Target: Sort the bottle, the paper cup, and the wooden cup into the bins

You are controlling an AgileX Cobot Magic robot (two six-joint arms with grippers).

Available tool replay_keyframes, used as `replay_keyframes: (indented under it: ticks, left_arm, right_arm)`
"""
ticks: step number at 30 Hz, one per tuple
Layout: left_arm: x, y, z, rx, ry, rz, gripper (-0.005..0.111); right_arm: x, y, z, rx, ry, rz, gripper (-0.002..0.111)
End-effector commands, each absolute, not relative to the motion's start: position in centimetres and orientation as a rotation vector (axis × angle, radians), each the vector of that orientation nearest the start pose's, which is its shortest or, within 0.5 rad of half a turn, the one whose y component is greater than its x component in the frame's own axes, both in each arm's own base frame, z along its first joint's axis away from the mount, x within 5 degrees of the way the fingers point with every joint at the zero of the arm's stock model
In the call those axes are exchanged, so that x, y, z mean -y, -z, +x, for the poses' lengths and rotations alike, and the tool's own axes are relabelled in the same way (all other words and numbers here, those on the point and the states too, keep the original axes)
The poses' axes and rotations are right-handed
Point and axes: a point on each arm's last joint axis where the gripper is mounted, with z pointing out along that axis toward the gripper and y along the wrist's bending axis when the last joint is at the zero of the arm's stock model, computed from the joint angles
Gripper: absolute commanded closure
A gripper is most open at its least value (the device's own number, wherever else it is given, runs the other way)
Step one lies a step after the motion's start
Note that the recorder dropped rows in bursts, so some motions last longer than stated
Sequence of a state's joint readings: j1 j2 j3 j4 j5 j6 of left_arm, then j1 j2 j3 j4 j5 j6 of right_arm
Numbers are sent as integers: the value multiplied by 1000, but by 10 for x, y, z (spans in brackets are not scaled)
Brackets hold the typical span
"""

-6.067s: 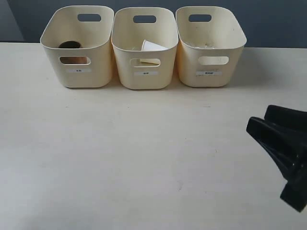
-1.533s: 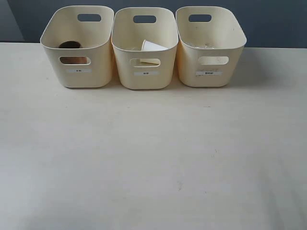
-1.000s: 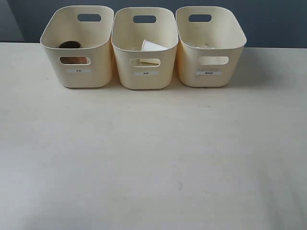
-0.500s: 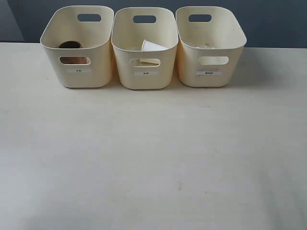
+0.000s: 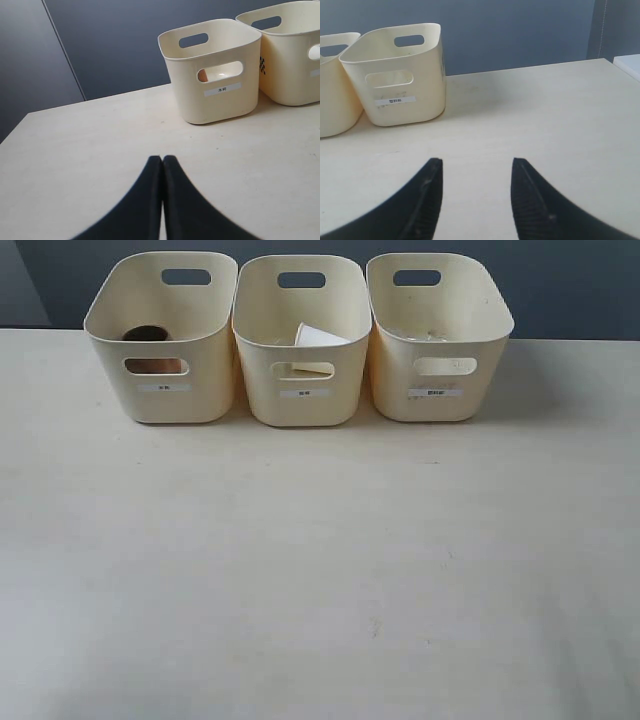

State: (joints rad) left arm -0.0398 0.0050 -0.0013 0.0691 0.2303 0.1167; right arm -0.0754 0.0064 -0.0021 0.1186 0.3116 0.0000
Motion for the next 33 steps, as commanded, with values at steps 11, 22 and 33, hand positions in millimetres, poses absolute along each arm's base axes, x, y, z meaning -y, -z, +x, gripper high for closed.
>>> replay_keyframes:
  ticks: [11,22,33]
  left_arm:
    - [1,-193,56,-1700,-117,181,107]
    - [1,-193,56,-1700,-117,181,107]
    - [1,-193,56,-1698,-117,181,107]
  right_arm:
    - [1,-186,54,-1779,-76,160,65]
    - [0,-186,54,-1781,-76,160,65]
    - [0,-186,54,-1781,-76,160,65]
